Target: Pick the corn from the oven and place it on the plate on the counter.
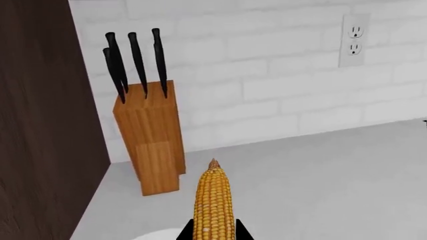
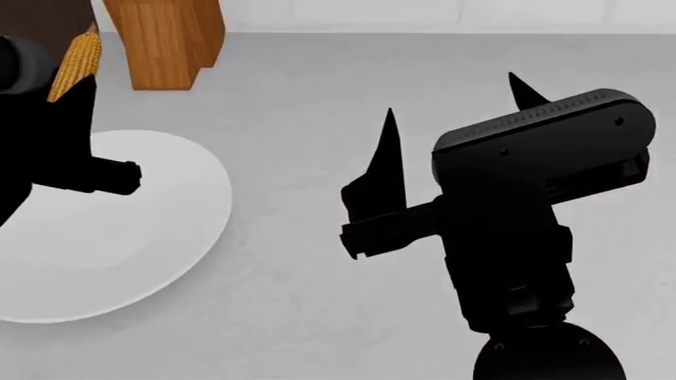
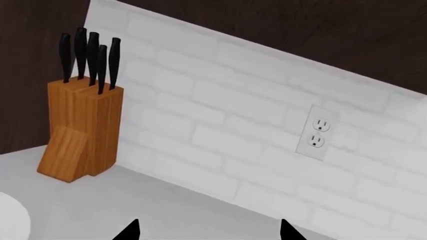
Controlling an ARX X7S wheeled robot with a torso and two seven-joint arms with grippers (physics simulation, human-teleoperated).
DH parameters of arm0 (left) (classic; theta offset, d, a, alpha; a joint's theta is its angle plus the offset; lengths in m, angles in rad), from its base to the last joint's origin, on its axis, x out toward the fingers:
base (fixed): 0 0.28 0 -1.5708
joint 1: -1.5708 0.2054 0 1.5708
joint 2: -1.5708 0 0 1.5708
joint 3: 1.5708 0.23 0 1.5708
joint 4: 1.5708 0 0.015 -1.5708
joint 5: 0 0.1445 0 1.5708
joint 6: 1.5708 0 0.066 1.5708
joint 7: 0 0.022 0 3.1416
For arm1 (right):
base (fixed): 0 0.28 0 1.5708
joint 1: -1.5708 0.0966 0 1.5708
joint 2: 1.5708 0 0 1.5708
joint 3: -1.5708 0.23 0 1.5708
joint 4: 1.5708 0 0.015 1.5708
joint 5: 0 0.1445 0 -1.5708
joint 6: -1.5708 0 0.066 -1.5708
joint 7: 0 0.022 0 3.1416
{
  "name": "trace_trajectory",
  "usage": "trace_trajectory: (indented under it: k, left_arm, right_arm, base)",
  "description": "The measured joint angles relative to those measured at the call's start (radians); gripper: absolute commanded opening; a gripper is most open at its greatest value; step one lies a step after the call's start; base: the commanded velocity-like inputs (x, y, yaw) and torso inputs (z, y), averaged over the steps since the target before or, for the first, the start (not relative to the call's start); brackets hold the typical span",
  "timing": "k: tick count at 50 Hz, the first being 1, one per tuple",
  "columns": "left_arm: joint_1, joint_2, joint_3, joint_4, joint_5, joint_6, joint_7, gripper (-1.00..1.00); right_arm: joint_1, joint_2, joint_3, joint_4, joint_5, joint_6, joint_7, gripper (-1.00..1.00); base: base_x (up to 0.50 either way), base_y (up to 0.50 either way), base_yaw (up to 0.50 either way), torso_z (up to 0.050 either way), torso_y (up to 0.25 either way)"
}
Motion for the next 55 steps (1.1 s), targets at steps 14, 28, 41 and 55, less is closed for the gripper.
trace_trajectory:
  k: [14, 28, 41, 55]
  left_arm:
    - [-0.075, -0.098, 0.05, -0.219, -0.534, 0.009, -0.444, -1.0]
    - [-0.108, -0.179, 0.139, -0.378, -0.855, 0.048, -0.697, -1.0]
    - [-0.083, -0.233, 0.188, -0.425, -0.959, 0.082, -0.772, -1.0]
    - [-0.056, -0.267, 0.224, -0.46, -0.977, 0.101, -0.764, -1.0]
  right_arm:
    - [0.001, 0.0, 0.002, 0.007, 0.01, -0.004, 0.003, 1.0]
    - [0.001, 0.0, 0.005, 0.014, 0.017, -0.008, 0.01, 1.0]
    - [0.001, 0.003, 0.007, 0.013, 0.024, -0.008, 0.014, 1.0]
    - [0.001, 0.007, 0.003, 0.011, 0.03, -0.006, 0.02, 1.0]
  base:
    - [0.0, 0.0, 0.0, 0.0, 0.001]
    - [0.0, 0.0, 0.0, 0.0, 0.0]
    - [0.0, 0.0, 0.0, 0.0, 0.001]
    - [0.0, 0.0, 0.0, 0.0, 0.0]
